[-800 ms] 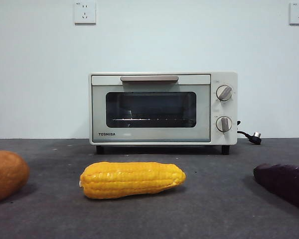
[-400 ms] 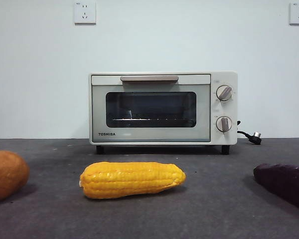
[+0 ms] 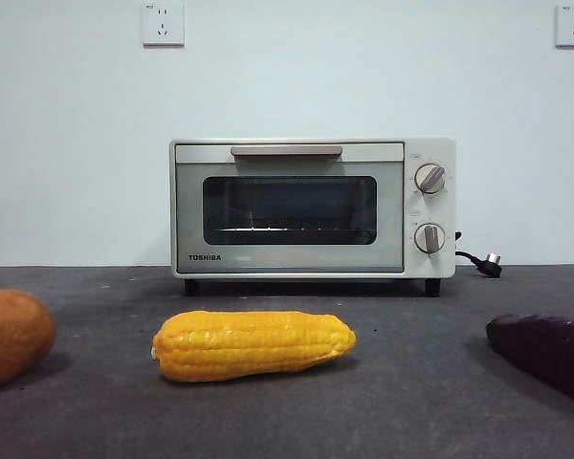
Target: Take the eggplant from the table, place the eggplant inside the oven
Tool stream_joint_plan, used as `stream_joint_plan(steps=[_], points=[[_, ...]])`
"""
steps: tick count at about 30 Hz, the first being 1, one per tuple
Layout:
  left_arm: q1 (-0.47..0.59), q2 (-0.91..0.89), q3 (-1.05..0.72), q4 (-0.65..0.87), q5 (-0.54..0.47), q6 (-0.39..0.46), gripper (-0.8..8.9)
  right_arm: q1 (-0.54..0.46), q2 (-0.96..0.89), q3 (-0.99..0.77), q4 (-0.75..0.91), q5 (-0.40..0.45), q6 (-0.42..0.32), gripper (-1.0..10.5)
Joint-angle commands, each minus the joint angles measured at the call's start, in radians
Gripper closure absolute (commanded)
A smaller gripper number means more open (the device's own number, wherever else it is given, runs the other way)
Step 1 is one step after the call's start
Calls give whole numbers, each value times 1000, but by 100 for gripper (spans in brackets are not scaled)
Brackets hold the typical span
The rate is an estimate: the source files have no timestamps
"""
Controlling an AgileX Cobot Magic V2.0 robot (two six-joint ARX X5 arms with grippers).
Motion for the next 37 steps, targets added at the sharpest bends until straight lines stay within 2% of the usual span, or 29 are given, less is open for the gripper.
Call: stream_joint_plan(steps=[1,12,18,27,37], points=[[-20,76,49,7,-2,47,819,2,-2,3,-7,-6,-3,378],[-72,356,280,6,-98,107,819,2,-1,3,-36,-6,-6,379],[-90,462,346,7,-132,137,819,2,-1,3,-35,-6,-6,379],[-103,539,348,37,-164,159,819,2,-1,3,-32,-6,-7,379],[-113,547,348,83,-211,193,819,2,-1,3,-32,-5,-6,379]])
